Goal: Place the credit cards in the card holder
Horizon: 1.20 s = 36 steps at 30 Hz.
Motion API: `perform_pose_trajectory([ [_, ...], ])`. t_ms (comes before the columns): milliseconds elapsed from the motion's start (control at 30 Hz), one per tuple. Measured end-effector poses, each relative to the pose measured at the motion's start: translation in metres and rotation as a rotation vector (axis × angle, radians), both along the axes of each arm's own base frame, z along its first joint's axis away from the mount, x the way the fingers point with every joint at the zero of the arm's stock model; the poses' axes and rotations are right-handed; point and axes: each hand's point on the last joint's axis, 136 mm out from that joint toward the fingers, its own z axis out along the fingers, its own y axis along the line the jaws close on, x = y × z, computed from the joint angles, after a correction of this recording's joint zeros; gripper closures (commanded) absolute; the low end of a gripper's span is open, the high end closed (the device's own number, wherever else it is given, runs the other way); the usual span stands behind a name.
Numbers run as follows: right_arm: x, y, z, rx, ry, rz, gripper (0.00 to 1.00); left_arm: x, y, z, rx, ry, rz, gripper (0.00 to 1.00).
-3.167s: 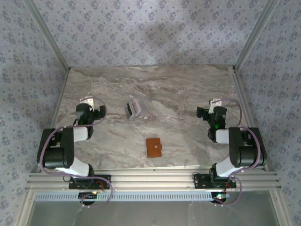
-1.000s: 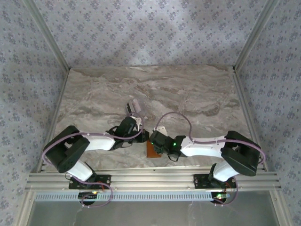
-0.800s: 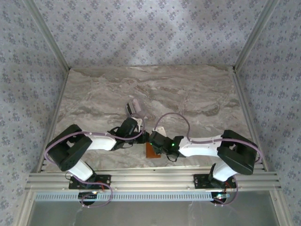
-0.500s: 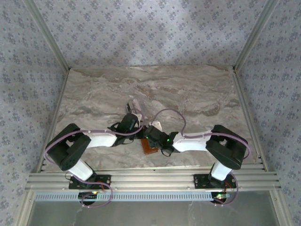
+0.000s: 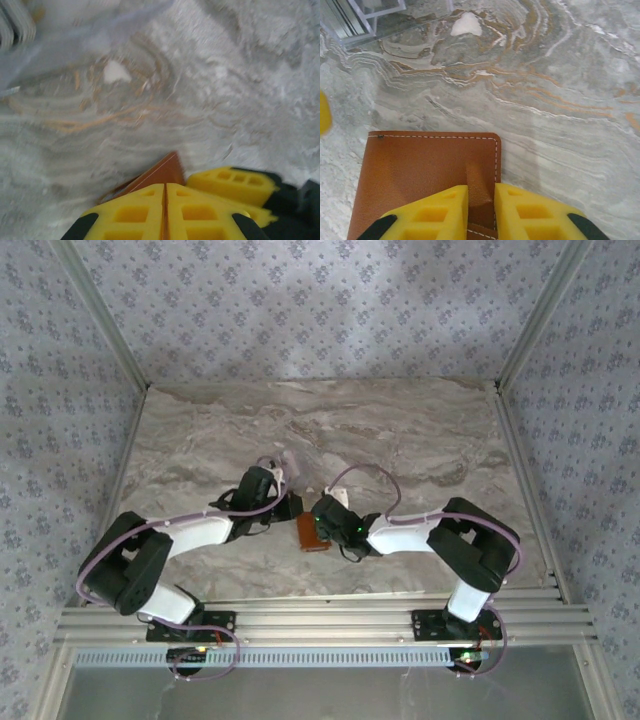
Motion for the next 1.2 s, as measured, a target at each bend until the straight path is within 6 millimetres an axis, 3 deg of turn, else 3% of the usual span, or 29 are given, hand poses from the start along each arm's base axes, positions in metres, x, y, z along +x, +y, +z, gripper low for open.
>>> perform_pose_trajectory([
  [233, -0.012, -0.016, 0.001, -0.097, 0.011, 0.021, 0.62, -0.006, -0.006, -0.028, 0.003, 0.058, -0.028, 0.93],
  [500, -0.029, -0.026, 0.005, -0.194, 0.028, 0.077, 0.61, -0.01, -0.007, -0.036, -0.014, 0.067, -0.035, 0.94],
  [600, -0.032, -0.029, 0.01, -0.211, 0.021, 0.087, 0.6, -0.01, -0.007, -0.032, -0.019, 0.057, -0.036, 0.94],
  [800, -0.032, -0.032, 0.029, -0.195, -0.006, 0.089, 0.6, -0.022, -0.022, 0.002, -0.047, -0.029, -0.075, 0.94],
  [900, -0.033, -0.03, 0.032, -0.186, -0.01, 0.099, 0.69, -0.029, -0.029, 0.005, -0.049, -0.037, -0.098, 0.94],
  [1000, -0.039, -0.025, 0.031, -0.183, -0.004, 0.129, 0.78, -0.031, -0.03, -0.003, -0.032, -0.023, -0.101, 0.94],
  [1200, -0.049, -0.017, 0.029, -0.171, 0.013, 0.17, 0.76, -0.033, -0.029, -0.035, 0.015, 0.039, -0.103, 0.96],
])
